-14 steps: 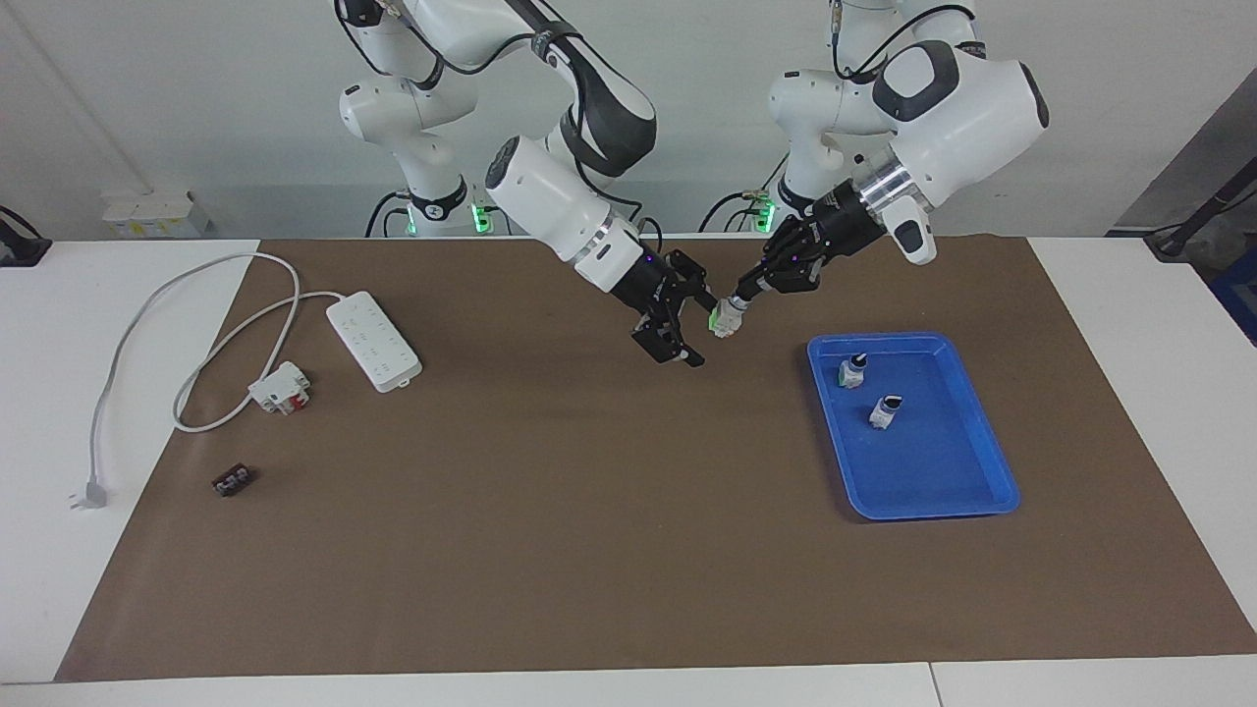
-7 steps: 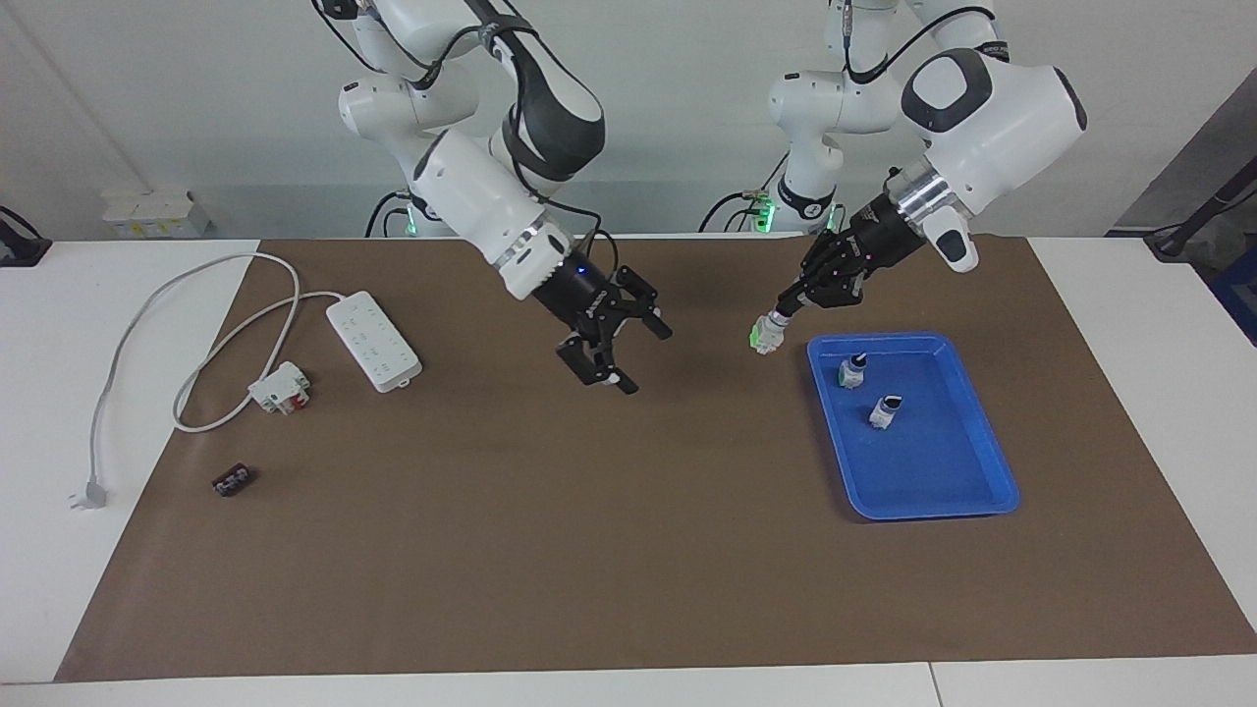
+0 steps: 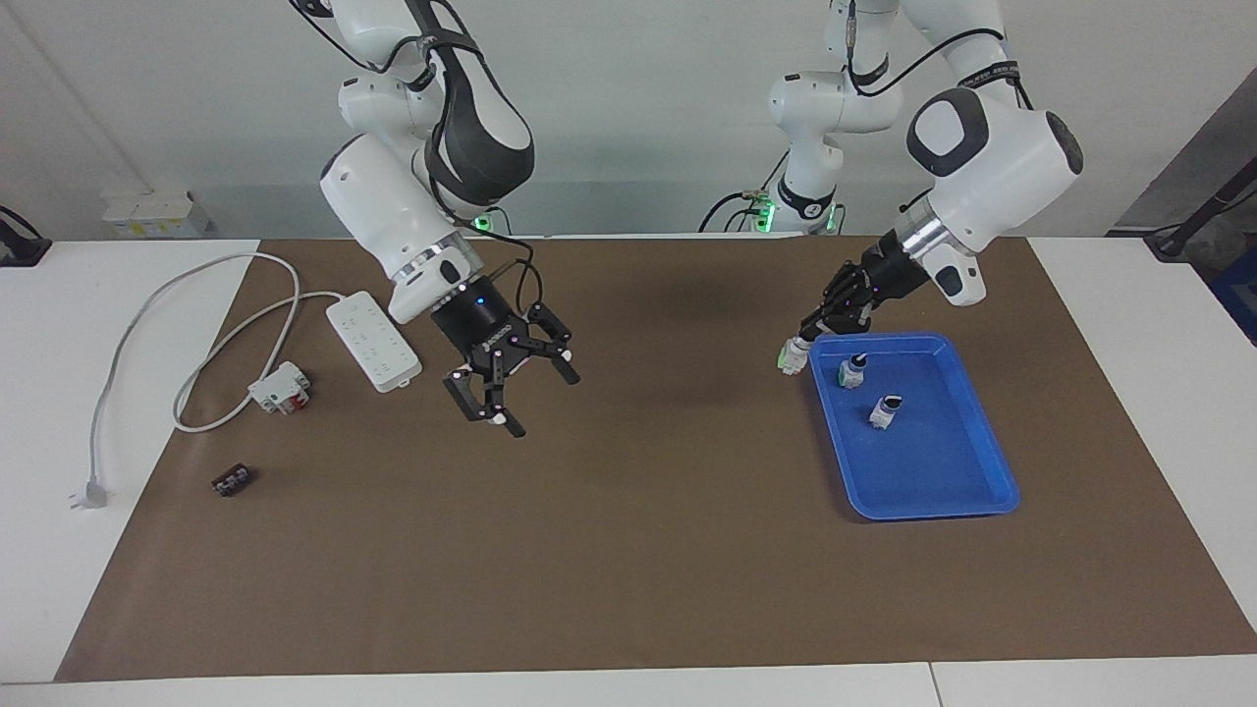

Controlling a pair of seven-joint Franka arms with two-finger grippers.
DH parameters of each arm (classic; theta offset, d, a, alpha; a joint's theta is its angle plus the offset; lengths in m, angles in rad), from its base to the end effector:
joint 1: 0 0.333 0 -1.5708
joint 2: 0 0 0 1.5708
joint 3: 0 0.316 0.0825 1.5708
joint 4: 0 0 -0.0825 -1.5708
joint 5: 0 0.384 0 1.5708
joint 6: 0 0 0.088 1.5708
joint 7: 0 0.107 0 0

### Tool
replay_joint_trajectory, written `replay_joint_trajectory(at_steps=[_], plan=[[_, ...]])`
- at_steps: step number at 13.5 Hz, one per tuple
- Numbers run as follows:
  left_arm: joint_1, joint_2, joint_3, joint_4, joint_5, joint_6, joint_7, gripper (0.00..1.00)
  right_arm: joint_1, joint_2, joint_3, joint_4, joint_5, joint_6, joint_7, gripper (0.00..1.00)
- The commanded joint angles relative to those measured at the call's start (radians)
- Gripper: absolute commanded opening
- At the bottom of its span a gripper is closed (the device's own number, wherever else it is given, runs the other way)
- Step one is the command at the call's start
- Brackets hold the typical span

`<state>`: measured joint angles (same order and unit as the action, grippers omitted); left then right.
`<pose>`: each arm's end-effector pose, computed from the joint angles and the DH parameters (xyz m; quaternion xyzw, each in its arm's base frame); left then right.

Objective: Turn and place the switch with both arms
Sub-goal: 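Place the switch in the tray with the left gripper while the right gripper withdraws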

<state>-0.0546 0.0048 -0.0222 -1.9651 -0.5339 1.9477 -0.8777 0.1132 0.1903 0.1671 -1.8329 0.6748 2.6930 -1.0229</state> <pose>0.5549 -0.0769 0.4751 0.8493 0.4679 -0.1217 0.2120 0.6361 0.1543 0.4993 -0.8508 -0.3466 -0.3767 0.1189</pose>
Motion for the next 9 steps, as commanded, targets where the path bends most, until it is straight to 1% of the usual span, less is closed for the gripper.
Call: replay_joint_trajectory(at_steps=[1, 2, 3, 4, 5, 6, 7, 8, 9], plan=[[0.030, 0.044, -0.007, -0.001, 0.109, 0.002, 0.229, 0.00, -0.027, 0.000, 0.003, 0.003, -0.143, -0.005, 0.267, 1.00], [0.063, 0.050, -0.007, 0.000, 0.114, -0.007, 0.327, 0.00, -0.032, 0.000, -0.010, 0.004, -0.218, -0.010, 0.356, 1.00], [0.091, 0.053, -0.007, 0.000, 0.123, -0.021, 0.427, 0.00, -0.033, 0.000, -0.021, 0.020, -0.316, -0.044, 0.471, 1.00], [0.094, 0.057, -0.007, 0.002, 0.143, -0.036, 0.495, 0.00, -0.033, 0.003, -0.024, 0.059, -0.408, -0.105, 0.579, 1.00], [0.093, 0.069, -0.007, 0.003, 0.188, -0.039, 0.558, 0.00, -0.035, 0.017, -0.024, 0.111, -0.528, -0.180, 0.695, 1.00], [0.090, 0.095, -0.010, 0.008, 0.230, -0.039, 0.609, 0.00, -0.035, 0.023, -0.023, 0.163, -0.647, -0.250, 0.812, 1.00], [0.084, 0.109, -0.010, 0.011, 0.241, -0.036, 0.655, 0.00, -0.035, 0.023, -0.020, 0.190, -0.731, -0.306, 0.915, 1.00], [0.082, 0.130, -0.010, 0.017, 0.242, -0.035, 0.708, 0.00, -0.033, 0.023, -0.018, 0.205, -0.777, -0.347, 1.001, 1.00], [0.082, 0.150, -0.010, 0.032, 0.245, -0.039, 0.758, 0.00, -0.032, 0.020, -0.021, 0.210, -0.788, -0.392, 1.056, 1.00]])
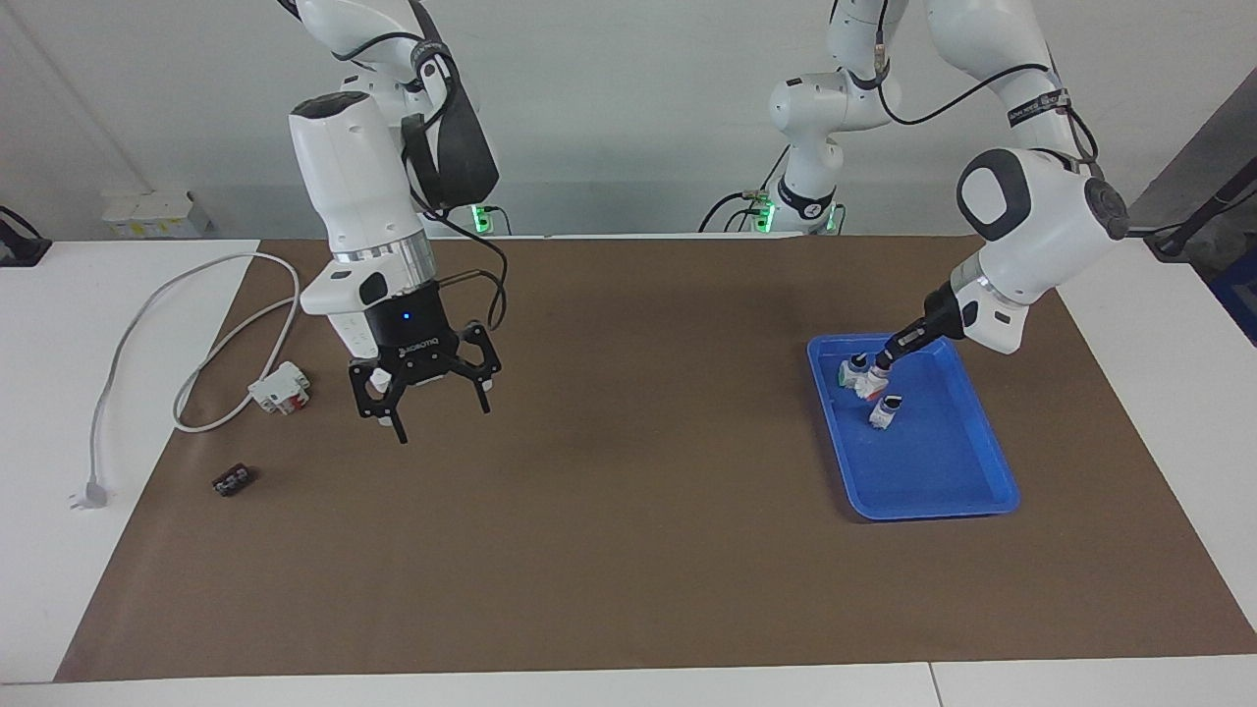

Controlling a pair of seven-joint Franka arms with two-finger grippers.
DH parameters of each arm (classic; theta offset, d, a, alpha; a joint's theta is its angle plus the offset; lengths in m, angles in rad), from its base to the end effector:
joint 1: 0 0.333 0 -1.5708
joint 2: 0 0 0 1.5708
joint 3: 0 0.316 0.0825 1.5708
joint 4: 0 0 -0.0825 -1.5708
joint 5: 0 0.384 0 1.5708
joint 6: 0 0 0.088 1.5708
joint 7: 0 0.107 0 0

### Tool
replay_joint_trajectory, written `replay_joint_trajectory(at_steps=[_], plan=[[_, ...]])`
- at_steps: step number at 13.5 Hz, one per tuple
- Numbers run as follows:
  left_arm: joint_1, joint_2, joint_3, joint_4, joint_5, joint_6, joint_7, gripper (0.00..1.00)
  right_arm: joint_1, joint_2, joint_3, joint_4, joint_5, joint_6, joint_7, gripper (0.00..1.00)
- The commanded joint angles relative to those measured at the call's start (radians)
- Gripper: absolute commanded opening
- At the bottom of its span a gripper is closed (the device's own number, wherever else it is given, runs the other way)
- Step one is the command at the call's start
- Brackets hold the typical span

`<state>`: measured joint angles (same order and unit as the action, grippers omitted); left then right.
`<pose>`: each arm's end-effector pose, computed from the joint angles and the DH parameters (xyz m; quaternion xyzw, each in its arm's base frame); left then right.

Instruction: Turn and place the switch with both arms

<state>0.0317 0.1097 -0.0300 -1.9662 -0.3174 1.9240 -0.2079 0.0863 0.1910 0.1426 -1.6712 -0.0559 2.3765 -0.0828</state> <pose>0.5651 -0.0205 0.4085 0.9721 0.1683 -0.0896 0.1368 0.6459 0.1422 0.5476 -0.9535 -0.1598 -0.2554 0.0075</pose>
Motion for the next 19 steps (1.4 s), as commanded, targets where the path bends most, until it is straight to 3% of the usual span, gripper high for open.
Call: replay_joint_trajectory(at_steps=[1, 4, 6, 9, 10, 12, 13, 17, 19], plan=[[-0.009, 0.065, -0.001, 0.050, 0.031, -0.017, 0.106, 0.00, -0.008, 0.015, 0.002, 0.054, -0.056, -0.132, 0.139, 1.00], [-0.012, 0.128, -0.005, 0.102, 0.066, -0.025, 0.108, 0.00, -0.034, -0.002, 0.003, 0.154, -0.044, -0.360, 0.184, 1.00], [-0.016, 0.172, -0.008, 0.131, 0.104, -0.030, 0.108, 0.00, -0.042, -0.016, 0.005, 0.163, -0.038, -0.427, 0.239, 1.00], [-0.033, 0.174, -0.008, 0.133, 0.127, -0.034, 0.125, 0.00, -0.042, -0.048, 0.003, 0.165, -0.039, -0.546, 0.259, 1.00], [-0.052, 0.171, -0.007, 0.124, 0.127, -0.019, 0.175, 0.17, -0.052, -0.064, 0.003, 0.165, -0.038, -0.598, 0.261, 1.00], [-0.064, 0.157, -0.007, 0.127, 0.127, 0.016, 0.331, 0.75, -0.083, -0.074, 0.006, 0.165, -0.021, -0.623, 0.273, 1.00], [-0.064, 0.136, -0.007, 0.127, 0.127, 0.038, 0.361, 0.99, -0.103, -0.080, 0.002, 0.165, 0.025, -0.632, 0.287, 1.00], [-0.056, 0.009, -0.002, 0.150, 0.130, 0.038, 0.370, 0.99, -0.132, -0.102, 0.008, 0.165, 0.028, -0.684, 0.271, 1.00], [-0.064, -0.033, -0.007, 0.179, 0.208, 0.029, 0.374, 0.99, -0.128, -0.114, 0.006, 0.165, 0.018, -0.724, 0.271, 1.00]])
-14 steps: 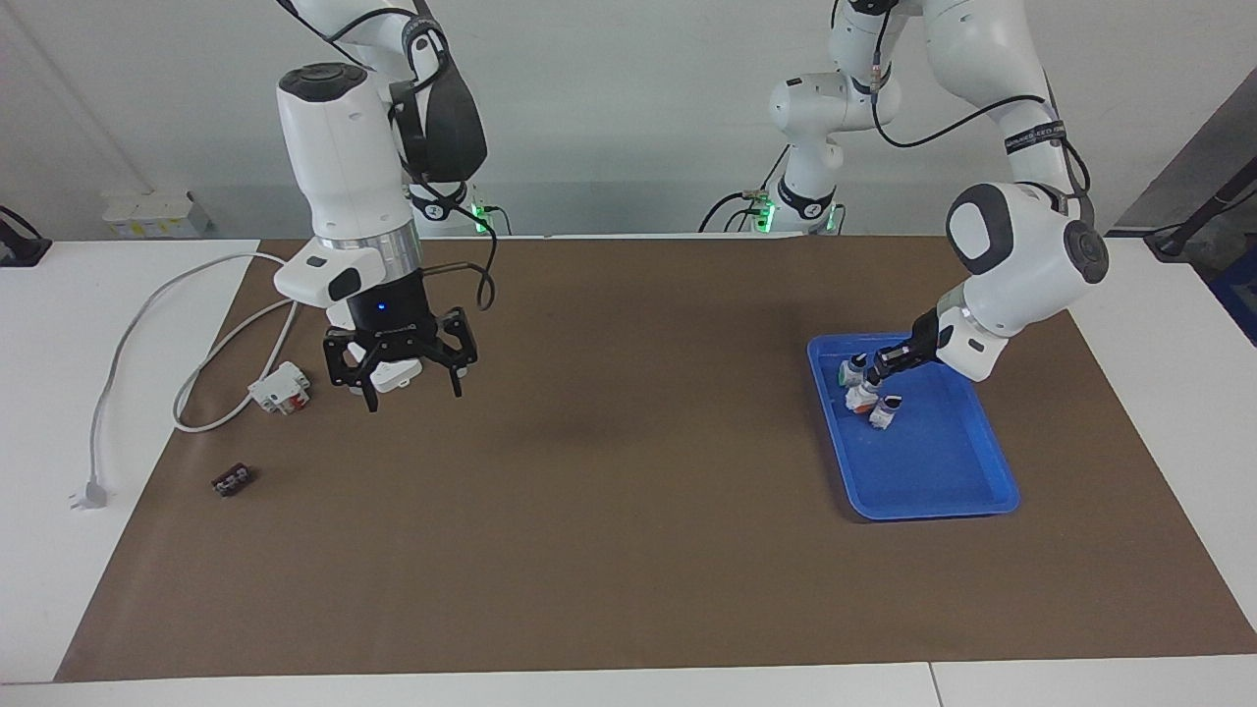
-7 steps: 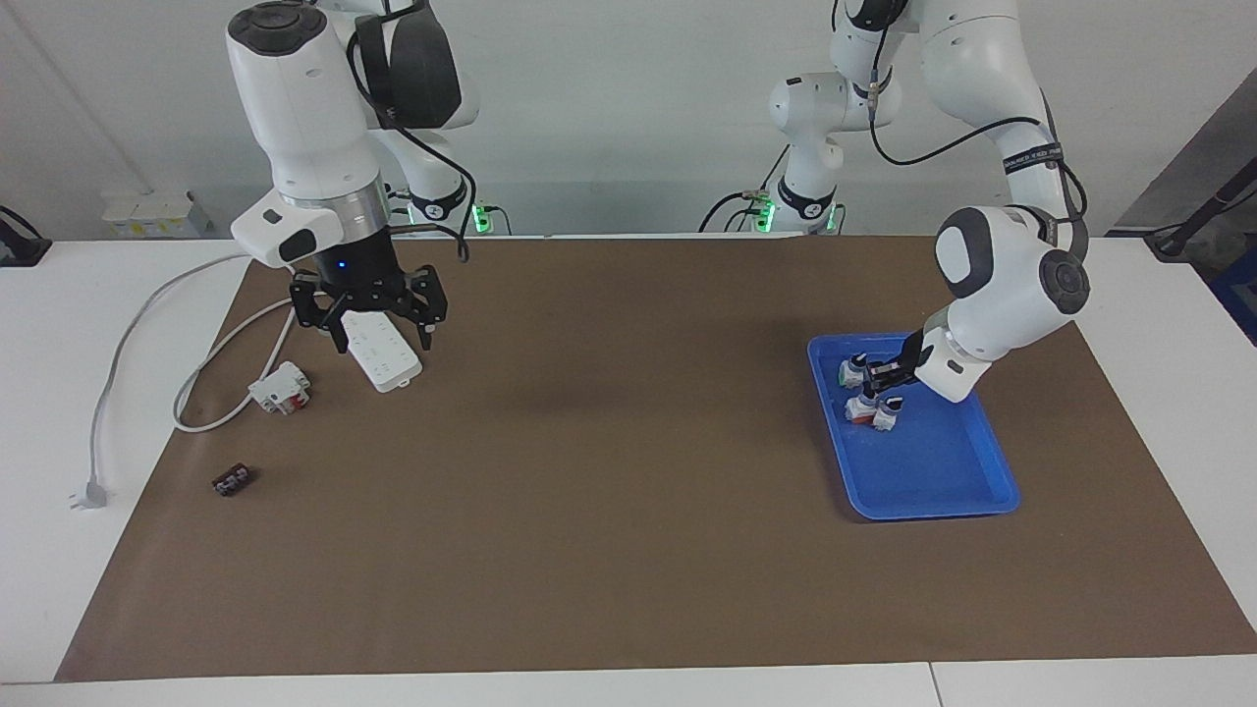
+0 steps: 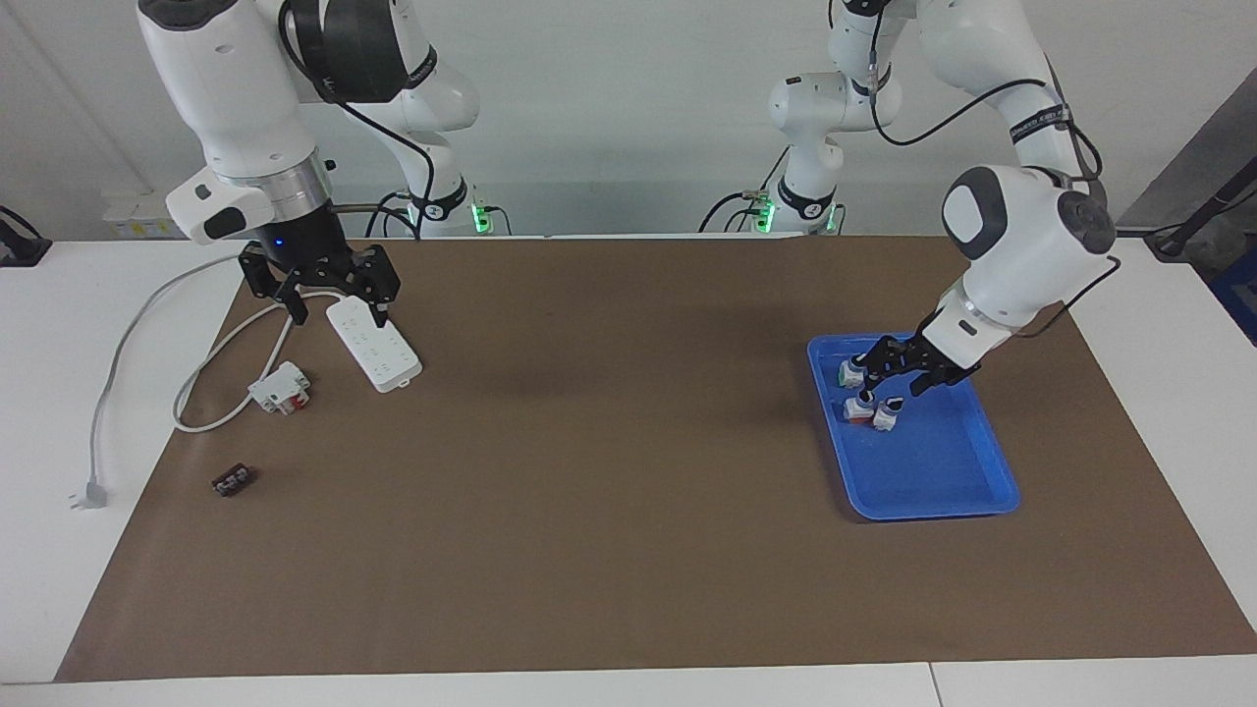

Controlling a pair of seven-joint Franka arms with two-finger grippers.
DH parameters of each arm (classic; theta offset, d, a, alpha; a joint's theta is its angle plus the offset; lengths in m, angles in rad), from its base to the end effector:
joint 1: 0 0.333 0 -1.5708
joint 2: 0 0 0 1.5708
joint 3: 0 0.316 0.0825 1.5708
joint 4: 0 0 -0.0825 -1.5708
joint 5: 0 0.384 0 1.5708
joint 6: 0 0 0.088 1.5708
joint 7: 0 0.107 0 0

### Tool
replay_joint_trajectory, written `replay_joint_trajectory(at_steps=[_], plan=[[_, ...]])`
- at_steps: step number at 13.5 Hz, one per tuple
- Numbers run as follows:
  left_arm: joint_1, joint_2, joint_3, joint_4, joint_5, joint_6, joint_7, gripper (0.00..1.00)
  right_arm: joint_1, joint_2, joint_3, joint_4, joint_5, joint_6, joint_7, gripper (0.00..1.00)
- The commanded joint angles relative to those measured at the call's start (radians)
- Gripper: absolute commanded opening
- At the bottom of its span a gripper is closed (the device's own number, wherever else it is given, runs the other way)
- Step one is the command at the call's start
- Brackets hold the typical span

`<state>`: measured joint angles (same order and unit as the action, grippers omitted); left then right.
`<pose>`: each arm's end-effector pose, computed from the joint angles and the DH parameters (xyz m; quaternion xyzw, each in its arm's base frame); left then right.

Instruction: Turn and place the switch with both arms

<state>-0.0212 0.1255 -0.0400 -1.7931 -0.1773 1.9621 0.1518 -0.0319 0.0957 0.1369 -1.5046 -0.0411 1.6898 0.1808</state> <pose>0.6017 -0.0475 0.4809 0.9934 -0.0738 0.0255 0.0840 0.5931 0.0545 0.6126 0.9982 -0.0369 0.0467 0.0074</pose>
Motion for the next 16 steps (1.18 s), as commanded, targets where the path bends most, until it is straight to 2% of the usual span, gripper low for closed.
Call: replay_joint_trajectory(at_steps=[1, 3, 5, 7, 9, 12, 16], plan=[[-0.014, -0.078, 0.000, 0.008, 0.123, -0.002, 0.012, 0.99, -0.008, -0.027, 0.010, -0.002, 0.000, -0.053, 0.008, 1.00], [-0.023, -0.128, 0.002, 0.040, 0.144, -0.046, 0.014, 0.99, -0.011, -0.046, 0.009, -0.016, -0.009, -0.085, 0.022, 1.00], [-0.028, -0.129, -0.003, 0.154, 0.148, -0.165, 0.015, 1.00, -0.010, -0.082, 0.009, -0.069, -0.031, -0.084, 0.017, 1.00], [-0.029, -0.092, -0.001, 0.309, 0.147, -0.317, 0.018, 1.00, 0.032, -0.131, -0.058, -0.121, -0.031, -0.087, 0.003, 1.00], [-0.029, -0.073, -0.003, 0.386, 0.144, -0.394, 0.020, 1.00, 0.097, -0.156, -0.136, -0.144, -0.029, -0.087, -0.035, 1.00], [-0.029, -0.076, -0.001, 0.386, 0.144, -0.417, 0.018, 1.00, 0.190, -0.179, -0.249, -0.167, -0.020, -0.085, -0.049, 1.00], [-0.025, -0.107, 0.000, 0.334, 0.145, -0.433, 0.009, 1.00, 0.190, -0.176, -0.247, -0.152, -0.009, -0.073, -0.047, 1.00]])
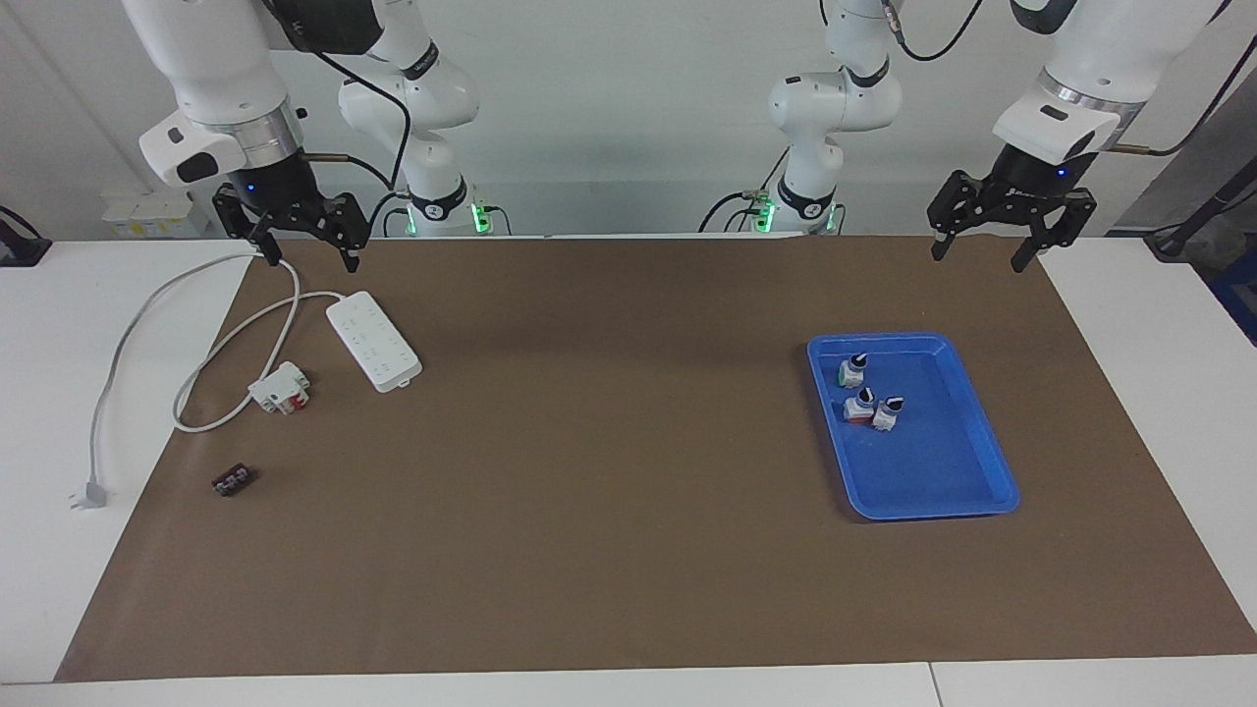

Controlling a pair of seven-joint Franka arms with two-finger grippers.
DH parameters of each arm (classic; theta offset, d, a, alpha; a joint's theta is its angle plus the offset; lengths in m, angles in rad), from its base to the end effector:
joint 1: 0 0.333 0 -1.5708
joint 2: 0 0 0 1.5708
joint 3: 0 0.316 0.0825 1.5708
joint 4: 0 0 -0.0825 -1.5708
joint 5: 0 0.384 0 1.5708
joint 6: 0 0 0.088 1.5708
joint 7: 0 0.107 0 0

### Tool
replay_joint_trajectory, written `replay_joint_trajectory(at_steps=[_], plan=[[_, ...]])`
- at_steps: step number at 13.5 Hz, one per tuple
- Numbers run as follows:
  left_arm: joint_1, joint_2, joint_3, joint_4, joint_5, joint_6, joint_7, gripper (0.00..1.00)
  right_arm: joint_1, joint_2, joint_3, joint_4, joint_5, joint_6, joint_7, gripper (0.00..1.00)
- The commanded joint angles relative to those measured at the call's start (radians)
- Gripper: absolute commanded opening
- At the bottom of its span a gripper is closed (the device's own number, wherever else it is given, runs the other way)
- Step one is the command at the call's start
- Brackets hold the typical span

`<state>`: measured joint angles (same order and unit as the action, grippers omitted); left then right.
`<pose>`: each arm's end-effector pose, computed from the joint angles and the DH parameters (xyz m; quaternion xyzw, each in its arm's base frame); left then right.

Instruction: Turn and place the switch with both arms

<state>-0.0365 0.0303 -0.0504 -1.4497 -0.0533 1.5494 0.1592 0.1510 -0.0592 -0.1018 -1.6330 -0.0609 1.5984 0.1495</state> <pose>0.5596 -0.0541 0.6629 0.9913 -0.1241 0.0357 0.0261 0.5383 0.0184 0.6299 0.9983 -0.0496 0.0148 0.0261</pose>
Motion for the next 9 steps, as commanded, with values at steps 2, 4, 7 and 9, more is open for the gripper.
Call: replay_joint_trajectory(at_steps=[2, 4, 7, 9], plan=[[-0.003, -0.012, 0.012, -0.006, 0.021, -0.031, 0.003, 1.00, 0.010, -0.024, -0.007, -0.028, 0.010, 0.018, -0.016, 1.00], [-0.003, -0.012, 0.015, 0.005, 0.020, -0.057, 0.002, 1.00, 0.009, -0.025, -0.009, -0.028, 0.010, 0.005, -0.018, 1.00], [-0.014, -0.010, 0.014, 0.012, 0.020, -0.087, -0.004, 1.00, 0.010, -0.027, -0.007, -0.025, 0.010, 0.005, -0.016, 1.00], [-0.013, -0.016, 0.020, 0.011, 0.020, -0.097, -0.013, 1.00, 0.008, -0.027, -0.007, -0.025, 0.010, 0.006, -0.016, 1.00]])
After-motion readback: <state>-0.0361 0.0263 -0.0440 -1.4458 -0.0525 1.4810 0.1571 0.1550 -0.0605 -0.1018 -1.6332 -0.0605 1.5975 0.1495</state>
